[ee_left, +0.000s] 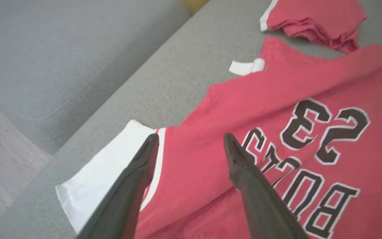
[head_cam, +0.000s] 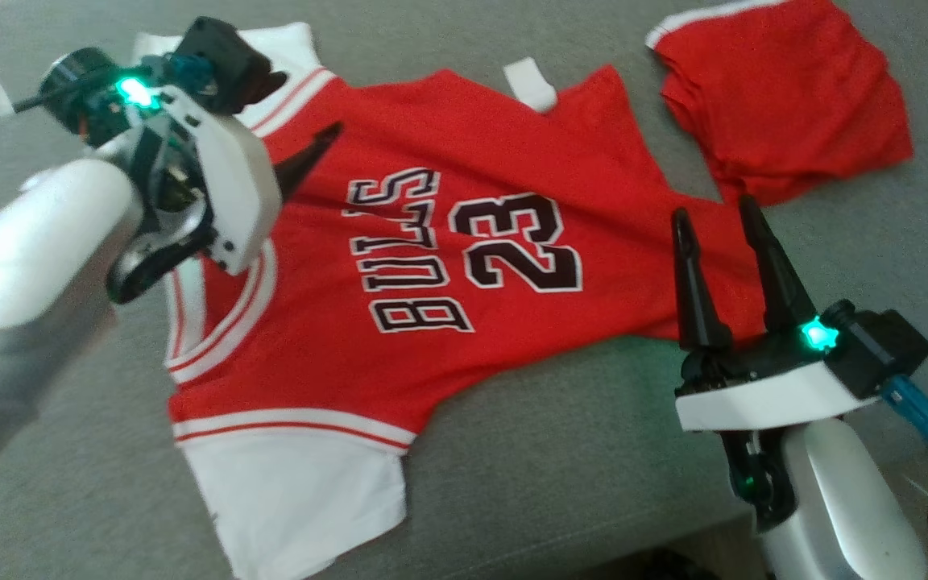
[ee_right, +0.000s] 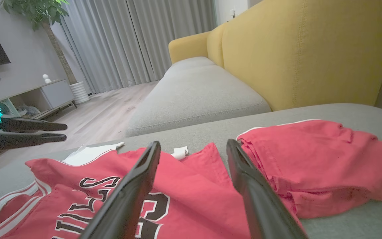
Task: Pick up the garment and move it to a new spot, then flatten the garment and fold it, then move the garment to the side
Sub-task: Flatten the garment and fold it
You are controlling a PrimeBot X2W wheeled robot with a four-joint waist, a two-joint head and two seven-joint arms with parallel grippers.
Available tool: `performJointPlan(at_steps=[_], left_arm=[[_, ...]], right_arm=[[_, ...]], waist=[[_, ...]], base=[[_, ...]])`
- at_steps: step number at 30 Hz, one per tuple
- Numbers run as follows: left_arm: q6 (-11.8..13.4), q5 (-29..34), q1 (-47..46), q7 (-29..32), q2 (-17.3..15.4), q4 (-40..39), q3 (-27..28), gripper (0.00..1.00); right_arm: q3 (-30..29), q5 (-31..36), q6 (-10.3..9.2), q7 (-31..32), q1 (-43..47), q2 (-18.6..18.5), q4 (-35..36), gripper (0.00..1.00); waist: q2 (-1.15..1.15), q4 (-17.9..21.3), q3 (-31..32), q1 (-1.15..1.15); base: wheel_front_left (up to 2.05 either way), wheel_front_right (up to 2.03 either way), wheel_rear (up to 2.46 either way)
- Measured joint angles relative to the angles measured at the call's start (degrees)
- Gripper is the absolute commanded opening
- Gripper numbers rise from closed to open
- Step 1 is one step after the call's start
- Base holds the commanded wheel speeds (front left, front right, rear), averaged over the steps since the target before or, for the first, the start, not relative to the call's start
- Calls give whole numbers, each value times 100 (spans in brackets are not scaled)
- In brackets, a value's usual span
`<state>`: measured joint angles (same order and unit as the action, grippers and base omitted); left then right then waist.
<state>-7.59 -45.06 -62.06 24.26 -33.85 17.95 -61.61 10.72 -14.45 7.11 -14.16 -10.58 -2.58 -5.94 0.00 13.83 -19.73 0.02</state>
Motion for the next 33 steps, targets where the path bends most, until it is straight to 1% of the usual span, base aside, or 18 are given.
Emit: performJointPlan(at_steps=[3, 5, 7, 11, 14, 18, 19, 20, 21, 25, 29, 33], left_arm=[[0, -241, -275, 21, -131, 352, -405, 100], [0, -290, -443, -4, -190, 641, -605, 100], [0, -285, -592, -137, -208, 1045, -682, 100], [0, -287, -748, -105, -240, 1590, -896, 100], [-1, -316, -832, -108, -237, 1788, -944, 100], [-3, -553, -1021, 22, -221, 1890, -1049, 100], [-4, -617, -1045, 92, -223, 1886, -1055, 94], [-4, -676, -1060, 147, -225, 1882, -1058, 40], [-5, -711, -1069, 156, -227, 1870, -1070, 0], [-7, -738, -1102, 58, -230, 1873, -1121, 0], [-45, -734, -1167, -354, -224, 2072, -1226, 0], [-41, -614, -1252, -787, -225, 2514, -1225, 0]], right_arm=[[54, -105, 0, -5, -116, 0, -30, 100], [63, -182, 0, -7, -171, 0, -24, 100], [89, -234, 0, -15, -188, -1, 36, 100], [59, -242, 0, -23, -187, 1, 91, 100], [0, -279, 0, -23, -188, 0, 140, 100], [-1, -279, 0, -23, -188, 2, 198, 100], [1, -279, 0, -23, -188, 2, 219, 100], [3, -279, 0, -23, -188, 2, 240, 100], [3, -280, 0, -23, -188, 2, 258, 100], [1, -280, 0, -23, -188, 2, 333, 100], [-2, -274, 0, -23, -188, 2, 341, 100], [-4, -260, 0, -23, -189, 2, 342, 100]], waist=[[0, 242, -195, 0], [0, 394, -317, 0], [0, 538, -435, -1], [0, 777, -632, -1], [0, 897, -753, -2], [0, 972, -853, -2], [0, 976, -866, -2], [0, 979, -875, -2], [0, 978, -883, -2], [0, 956, -902, -2], [0, 908, -916, -2], [0, 850, -944, -2]], base=[[0, 0, 0], [0, 0, 0], [0, 0, 0], [0, 0, 0], [0, 0, 0], [0, 0, 0], [0, 0, 0], [0, 0, 0], [0, 0, 0], [0, 0, 0], [0, 0, 0], [0, 0, 0]])
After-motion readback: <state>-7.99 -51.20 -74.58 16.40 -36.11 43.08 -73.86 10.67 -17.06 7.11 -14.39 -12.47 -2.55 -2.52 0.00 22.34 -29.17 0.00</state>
